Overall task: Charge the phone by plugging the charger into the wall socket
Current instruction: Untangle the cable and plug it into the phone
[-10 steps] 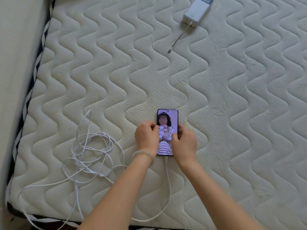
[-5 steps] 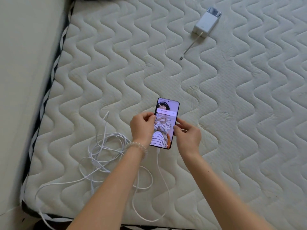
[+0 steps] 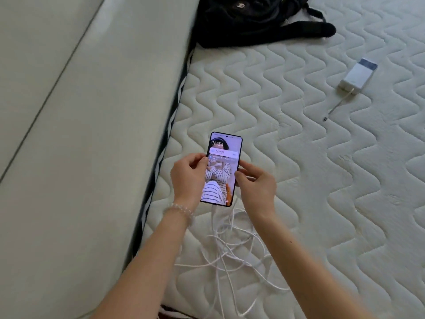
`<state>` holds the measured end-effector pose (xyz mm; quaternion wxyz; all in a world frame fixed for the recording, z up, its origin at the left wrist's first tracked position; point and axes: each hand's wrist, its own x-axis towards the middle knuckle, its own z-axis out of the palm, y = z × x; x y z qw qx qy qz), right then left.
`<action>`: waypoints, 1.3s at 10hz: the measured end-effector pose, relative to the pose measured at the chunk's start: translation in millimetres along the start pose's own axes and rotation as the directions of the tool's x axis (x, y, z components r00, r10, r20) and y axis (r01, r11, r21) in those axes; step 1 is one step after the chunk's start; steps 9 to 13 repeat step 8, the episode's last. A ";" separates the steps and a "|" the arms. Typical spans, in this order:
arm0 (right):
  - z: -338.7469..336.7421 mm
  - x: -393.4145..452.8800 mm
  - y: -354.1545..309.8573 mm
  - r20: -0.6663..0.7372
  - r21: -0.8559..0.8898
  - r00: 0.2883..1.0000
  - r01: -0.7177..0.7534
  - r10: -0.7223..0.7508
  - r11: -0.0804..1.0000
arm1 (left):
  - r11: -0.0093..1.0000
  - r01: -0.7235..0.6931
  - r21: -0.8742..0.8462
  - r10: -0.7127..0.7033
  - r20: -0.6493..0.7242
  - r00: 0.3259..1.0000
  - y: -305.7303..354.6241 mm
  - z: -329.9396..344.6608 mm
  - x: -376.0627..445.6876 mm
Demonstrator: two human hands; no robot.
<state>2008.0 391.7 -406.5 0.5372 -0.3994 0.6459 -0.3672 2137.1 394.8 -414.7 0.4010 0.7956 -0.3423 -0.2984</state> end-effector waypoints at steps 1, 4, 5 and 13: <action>44.6 -0.7 7.5 0.053 -0.062 0.999 -0.002 0.005 0.998 | 0.999 0.034 0.020 -0.033 -0.028 0.999 -30.7 -26.8 22.5; 117.9 18.9 83.3 0.083 -0.263 0.985 -0.127 0.153 0.956 | 0.971 0.223 0.083 -0.224 0.009 0.974 -126.6 -32.3 53.8; 124.1 24.7 97.3 0.063 -0.330 0.991 -0.089 0.116 0.940 | 0.971 0.223 0.083 -0.223 -0.018 0.975 -137.8 -27.8 55.7; 118.6 17.4 76.5 0.131 -0.422 0.983 -0.058 0.125 0.905 | 0.973 0.227 0.043 -0.227 0.009 0.974 -126.4 -31.0 42.7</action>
